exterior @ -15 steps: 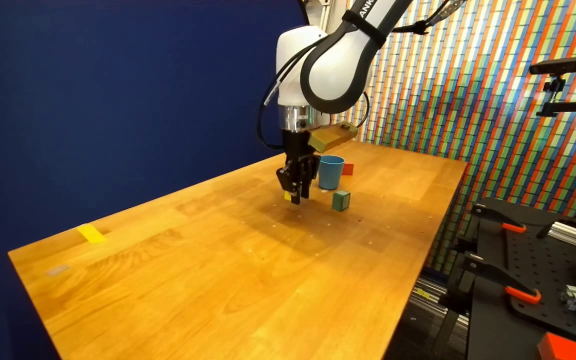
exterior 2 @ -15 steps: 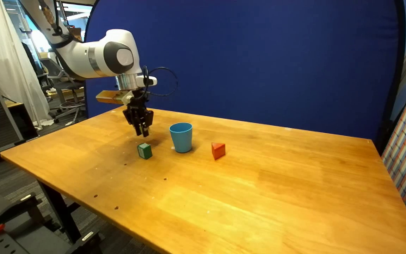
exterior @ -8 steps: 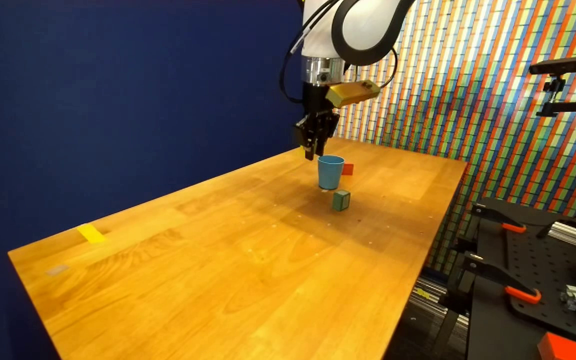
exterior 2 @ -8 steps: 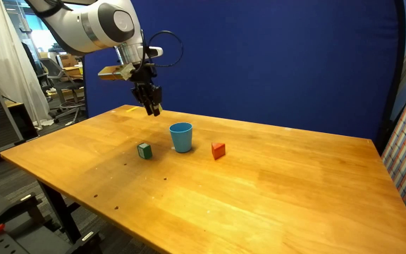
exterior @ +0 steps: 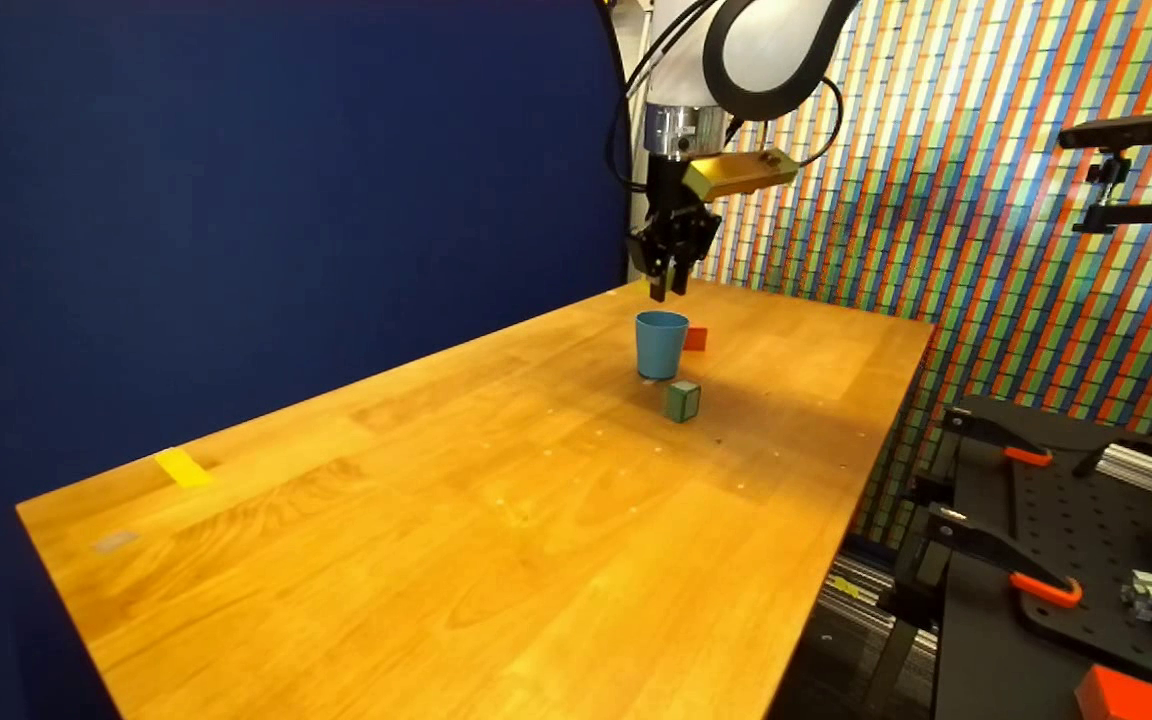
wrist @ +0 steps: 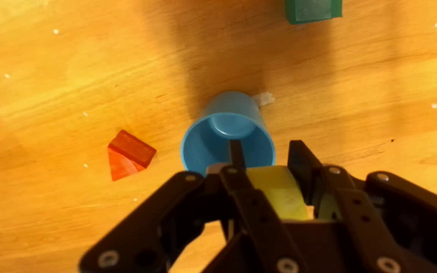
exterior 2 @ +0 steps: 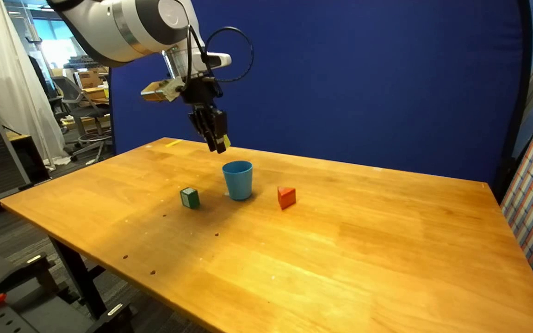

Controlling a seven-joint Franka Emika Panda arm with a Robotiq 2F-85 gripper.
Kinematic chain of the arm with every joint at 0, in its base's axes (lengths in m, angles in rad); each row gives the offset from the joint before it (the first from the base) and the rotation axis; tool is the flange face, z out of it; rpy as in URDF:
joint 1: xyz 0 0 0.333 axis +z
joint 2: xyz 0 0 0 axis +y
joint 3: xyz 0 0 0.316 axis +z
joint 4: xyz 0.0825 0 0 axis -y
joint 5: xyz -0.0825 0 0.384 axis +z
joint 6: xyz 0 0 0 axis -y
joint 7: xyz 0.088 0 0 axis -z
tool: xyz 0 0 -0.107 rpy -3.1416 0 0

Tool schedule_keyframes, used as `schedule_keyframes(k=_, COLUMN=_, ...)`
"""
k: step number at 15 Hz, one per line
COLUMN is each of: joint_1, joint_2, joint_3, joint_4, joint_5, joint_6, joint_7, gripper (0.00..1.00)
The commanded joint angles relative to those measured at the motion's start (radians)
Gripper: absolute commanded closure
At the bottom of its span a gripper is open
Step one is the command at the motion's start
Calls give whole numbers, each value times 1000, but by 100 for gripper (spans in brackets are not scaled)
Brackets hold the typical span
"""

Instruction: Take the yellow block from the table and place it in the blue cup

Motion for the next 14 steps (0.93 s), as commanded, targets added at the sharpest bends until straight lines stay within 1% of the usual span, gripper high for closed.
schedule_keyframes(k=1, joint_1=-39, joint_2=17, joint_3=-1, joint_4=32, joint_5=-12, joint_6=-20, joint_7=4, gripper=86)
schedule_keyframes(k=2, joint_1=-48, joint_2=26, joint_3=0, joint_4=40, joint_5=-8, joint_6=-25, joint_7=-3, gripper=86)
schedule_keyframes(k=3, joint_1=-57, joint_2=33, joint_3=4, joint_4=44, joint_5=3, joint_6=-23, joint_7=-14, gripper=80)
schedule_keyframes(k=4, joint_1=-69, joint_2=39, joint_3=9, joint_4=48, joint_5=18, joint_6=-28, joint_7=-34, gripper=40)
schedule_keyframes(k=5, joint_1=-77, joint_2=45, joint_3=12, joint_4=51, joint_5=34, joint_6=-29, joint_7=-43, gripper=39)
schedule_keyframes(k=7, joint_1=-84, joint_2=51, joint_3=13, joint_4=57, joint_5=41, joint_6=-36, joint_7=-55, gripper=26)
schedule_keyframes(k=8, joint_1=-88, joint_2=49, joint_3=16, joint_4=57, joint_5=49, joint_6=-37, joint_7=-67, gripper=16)
schedule_keyframes(k=9, joint_1=-90, joint_2=48, joint_3=18, joint_4=57, joint_5=53, joint_6=-38, joint_7=-77, gripper=10)
schedule_keyframes(k=10, joint_1=-107, joint_2=36, joint_3=40, joint_4=47, joint_5=95, joint_6=-28, joint_7=-138, gripper=3)
schedule_keyframes(k=11, joint_1=-125, joint_2=20, joint_3=66, joint_4=33, joint_5=145, joint_6=-17, joint_7=-210, gripper=0)
schedule_keyframes(k=12, joint_1=-138, joint_2=3, joint_3=90, joint_4=21, joint_5=194, joint_6=-16, joint_7=-283, gripper=0)
schedule_keyframes(k=13, joint_1=-100, joint_2=42, joint_3=44, joint_4=33, joint_5=121, joint_6=-11, joint_7=-167, gripper=4)
schedule_keyframes(k=14, joint_1=-110, joint_2=38, joint_3=61, joint_4=33, joint_5=153, joint_6=-13, joint_7=-213, gripper=0)
